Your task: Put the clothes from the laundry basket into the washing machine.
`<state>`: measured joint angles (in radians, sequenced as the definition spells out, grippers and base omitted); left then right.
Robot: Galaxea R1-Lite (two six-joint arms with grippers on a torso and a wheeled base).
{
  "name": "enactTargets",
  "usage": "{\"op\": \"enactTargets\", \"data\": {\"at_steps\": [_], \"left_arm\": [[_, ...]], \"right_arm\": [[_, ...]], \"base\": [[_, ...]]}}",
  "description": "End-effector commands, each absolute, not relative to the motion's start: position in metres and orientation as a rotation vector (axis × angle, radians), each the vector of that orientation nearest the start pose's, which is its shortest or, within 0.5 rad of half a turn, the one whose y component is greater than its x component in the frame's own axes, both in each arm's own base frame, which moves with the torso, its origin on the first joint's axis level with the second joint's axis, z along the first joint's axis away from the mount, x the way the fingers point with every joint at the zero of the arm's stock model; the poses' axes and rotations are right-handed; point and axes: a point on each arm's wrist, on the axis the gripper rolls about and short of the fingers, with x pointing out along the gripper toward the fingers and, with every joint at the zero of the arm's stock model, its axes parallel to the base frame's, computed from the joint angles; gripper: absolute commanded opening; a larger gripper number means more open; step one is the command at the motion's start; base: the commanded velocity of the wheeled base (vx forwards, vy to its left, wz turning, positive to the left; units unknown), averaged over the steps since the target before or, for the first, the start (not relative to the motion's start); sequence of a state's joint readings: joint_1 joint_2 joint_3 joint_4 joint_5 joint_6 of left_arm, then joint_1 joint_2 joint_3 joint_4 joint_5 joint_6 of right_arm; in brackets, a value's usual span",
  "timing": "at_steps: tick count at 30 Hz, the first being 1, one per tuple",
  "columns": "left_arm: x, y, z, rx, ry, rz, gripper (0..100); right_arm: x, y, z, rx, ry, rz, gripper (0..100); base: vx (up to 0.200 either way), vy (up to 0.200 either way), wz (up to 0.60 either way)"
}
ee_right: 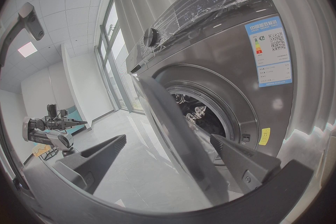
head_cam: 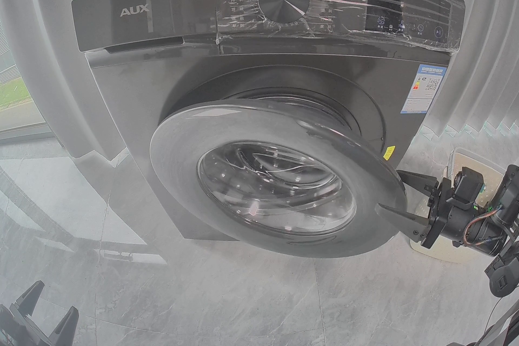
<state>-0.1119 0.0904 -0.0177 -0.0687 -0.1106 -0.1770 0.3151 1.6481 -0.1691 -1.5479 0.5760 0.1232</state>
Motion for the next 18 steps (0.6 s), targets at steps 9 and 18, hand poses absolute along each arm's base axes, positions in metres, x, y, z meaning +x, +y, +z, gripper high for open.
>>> {"op": "enactTargets", "data": {"at_steps": [9,18], "left_arm": [[-0.016,-0.001,0.084,-0.177,0.043,-0.220,100],[-0.016,-0.001,0.084,-0.177,0.043,-0.220,100]], "right_arm": [[0.189,0.075,0.157,0.094,-0.101,0.935,100],[0.149,0.091,0.202,0.329,-0.179,1.145,100]], "base": [[0.000,0.000,0.00],[0.000,0.000,0.00]]}}
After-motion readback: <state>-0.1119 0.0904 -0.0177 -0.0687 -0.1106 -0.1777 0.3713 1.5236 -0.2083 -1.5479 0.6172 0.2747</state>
